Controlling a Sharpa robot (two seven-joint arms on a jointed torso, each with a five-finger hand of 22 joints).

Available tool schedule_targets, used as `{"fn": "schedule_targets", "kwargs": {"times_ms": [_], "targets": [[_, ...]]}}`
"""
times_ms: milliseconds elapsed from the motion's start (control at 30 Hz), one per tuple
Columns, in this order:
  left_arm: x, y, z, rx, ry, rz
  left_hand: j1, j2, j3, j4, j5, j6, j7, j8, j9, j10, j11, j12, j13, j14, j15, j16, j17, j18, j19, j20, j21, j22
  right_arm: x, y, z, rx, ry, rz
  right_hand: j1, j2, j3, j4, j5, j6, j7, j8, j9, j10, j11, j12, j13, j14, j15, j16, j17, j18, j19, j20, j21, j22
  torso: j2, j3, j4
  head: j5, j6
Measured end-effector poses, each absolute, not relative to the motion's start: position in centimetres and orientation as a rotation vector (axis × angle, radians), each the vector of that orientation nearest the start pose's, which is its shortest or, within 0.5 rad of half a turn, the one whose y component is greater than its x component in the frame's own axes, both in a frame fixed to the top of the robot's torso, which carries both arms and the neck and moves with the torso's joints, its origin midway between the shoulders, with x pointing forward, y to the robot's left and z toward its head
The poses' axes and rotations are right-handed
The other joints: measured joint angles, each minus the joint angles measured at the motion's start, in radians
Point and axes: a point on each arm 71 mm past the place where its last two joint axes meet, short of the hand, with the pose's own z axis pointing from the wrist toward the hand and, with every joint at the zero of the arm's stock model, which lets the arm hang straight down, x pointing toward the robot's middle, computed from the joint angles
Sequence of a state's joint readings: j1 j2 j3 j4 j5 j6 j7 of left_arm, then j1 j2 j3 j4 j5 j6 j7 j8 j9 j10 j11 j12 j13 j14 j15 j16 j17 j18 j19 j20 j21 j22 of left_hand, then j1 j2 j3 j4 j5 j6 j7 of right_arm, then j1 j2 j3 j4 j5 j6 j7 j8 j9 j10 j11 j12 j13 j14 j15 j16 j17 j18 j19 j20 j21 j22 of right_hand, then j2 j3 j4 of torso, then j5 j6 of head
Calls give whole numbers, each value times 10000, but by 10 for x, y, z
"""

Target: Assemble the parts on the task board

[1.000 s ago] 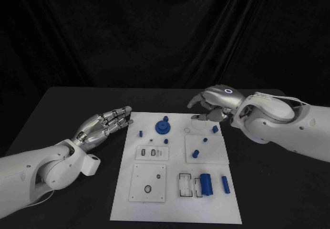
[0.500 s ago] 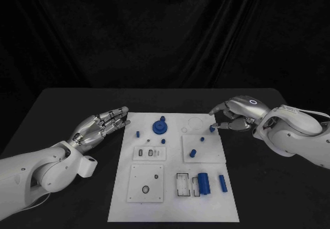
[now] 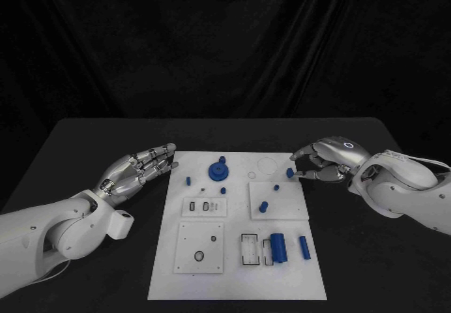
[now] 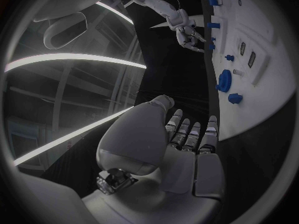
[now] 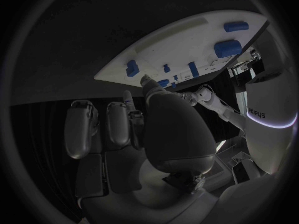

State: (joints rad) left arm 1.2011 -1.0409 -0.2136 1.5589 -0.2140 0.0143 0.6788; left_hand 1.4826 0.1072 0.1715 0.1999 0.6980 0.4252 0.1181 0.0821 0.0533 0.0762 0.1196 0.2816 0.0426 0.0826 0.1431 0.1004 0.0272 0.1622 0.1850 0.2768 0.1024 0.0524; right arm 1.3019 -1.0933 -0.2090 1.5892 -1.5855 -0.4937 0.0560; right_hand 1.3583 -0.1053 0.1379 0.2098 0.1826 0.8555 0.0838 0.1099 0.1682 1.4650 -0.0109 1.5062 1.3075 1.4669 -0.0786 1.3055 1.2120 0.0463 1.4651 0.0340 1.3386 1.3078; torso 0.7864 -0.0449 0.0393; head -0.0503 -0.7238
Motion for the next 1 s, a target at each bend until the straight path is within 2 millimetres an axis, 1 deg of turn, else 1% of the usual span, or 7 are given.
{"fn": "schedule_targets", "kwargs": {"times_ms": [67, 167, 367, 467, 767, 900, 1000], "targets": [[439, 277, -213, -7802, 14985, -17423, 0, 0, 0, 0, 0, 0, 0, 0, 0, 0, 0, 0, 0, 0, 0, 0, 0, 0, 0, 0, 0, 0, 454, -295, -177, -3209, 15087, 5193, 106, 5, 57, -57, 180, 0, 0, 0, 0, 0, 0, -43, 0, 0, 0, -44, -54, 0, 0, 0, 0, 0, 2, -1, 13, -19, -12], [439, 277, -213, -7809, 14986, -17411, 0, 0, 0, 0, 0, 0, 0, 0, 0, 0, 0, 0, 0, 0, 0, 0, 0, 0, 0, 0, 0, 0, 455, -293, -179, -3209, 15129, 5208, 117, 16, 58, -58, 185, 0, 0, 0, 0, 0, 0, -44, 0, 0, 0, -44, -95, 1, 0, 0, -38, -1, 6, -12, 18, -23, -40], [439, 277, -213, -7814, 14993, -17415, 0, 0, 0, 0, 0, 0, 0, 0, 0, 0, 0, 0, 0, 0, 0, 0, -1, 0, 0, 0, 0, -1, 458, -292, -182, -3199, 15192, 5200, 117, 16, 29, -88, 184, 0, 0, -38, -10, 0, 1, -43, -1, 0, 0, -84, -140, 2, 0, 0, -38, -1, 15, -28, 7, 32, -71], [438, 277, -213, -7816, 14994, -17416, 0, 0, 0, 0, 0, 0, 0, 0, 0, 0, 0, 0, 0, 0, 0, 0, -1, 0, 0, 0, 0, -1, 459, -290, -183, -3206, 15208, 5211, 117, 16, 29, -87, 60, 0, 0, -38, -10, 0, 1, -43, -1, 0, 0, -84, -160, 2, 0, 1, -68, -2, 18, -31, 8, 33, -72], [438, 277, -213, -7823, 14998, -17413, 0, 0, -1, 1, 0, 0, 0, 0, 0, 0, 0, 0, 0, 0, 0, 0, -2, 0, 0, 0, 0, -2, 462, -290, -185, -3199, 15263, 5151, 135, -3, 0, -116, -15, 0, 0, -38, -9, 0, 1, -43, -1, 0, 1, -133, -201, 3, 0, 1, -79, -2, 9, -34, 16, 22, -72], [438, 277, -214, -7824, 14999, -17414, 0, 0, -1, 1, 0, 0, 0, 0, 0, 0, 0, 0, 0, 0, 0, 0, -2, 0, 0, 0, 0, -2, 464, -290, -186, -3193, 15296, 5104, 162, -30, 1, -115, -65, 0, 1, -38, -6, 0, 1, -43, -2, -1, 0, -133, -253, 2, 0, 1, -107, -3, -2, -35, 19, 24, -108], [438, 277, -214, -7825, 14999, -17413, 0, 0, -1, 1, 0, 0, 0, 0, 0, 0, 0, 0, 0, 0, 0, 0, -2, 0, 0, 0, 0, -3, 465, -290, -187, -3189, 15333, 5083, 197, -65, 1, -115, -65, 65, 64, -38, 19, -1, 1, -67, -2, -1, 1, -172, -275, 2, 0, 1, -118, -3, -7, -39, 20, 32, -126]]}}
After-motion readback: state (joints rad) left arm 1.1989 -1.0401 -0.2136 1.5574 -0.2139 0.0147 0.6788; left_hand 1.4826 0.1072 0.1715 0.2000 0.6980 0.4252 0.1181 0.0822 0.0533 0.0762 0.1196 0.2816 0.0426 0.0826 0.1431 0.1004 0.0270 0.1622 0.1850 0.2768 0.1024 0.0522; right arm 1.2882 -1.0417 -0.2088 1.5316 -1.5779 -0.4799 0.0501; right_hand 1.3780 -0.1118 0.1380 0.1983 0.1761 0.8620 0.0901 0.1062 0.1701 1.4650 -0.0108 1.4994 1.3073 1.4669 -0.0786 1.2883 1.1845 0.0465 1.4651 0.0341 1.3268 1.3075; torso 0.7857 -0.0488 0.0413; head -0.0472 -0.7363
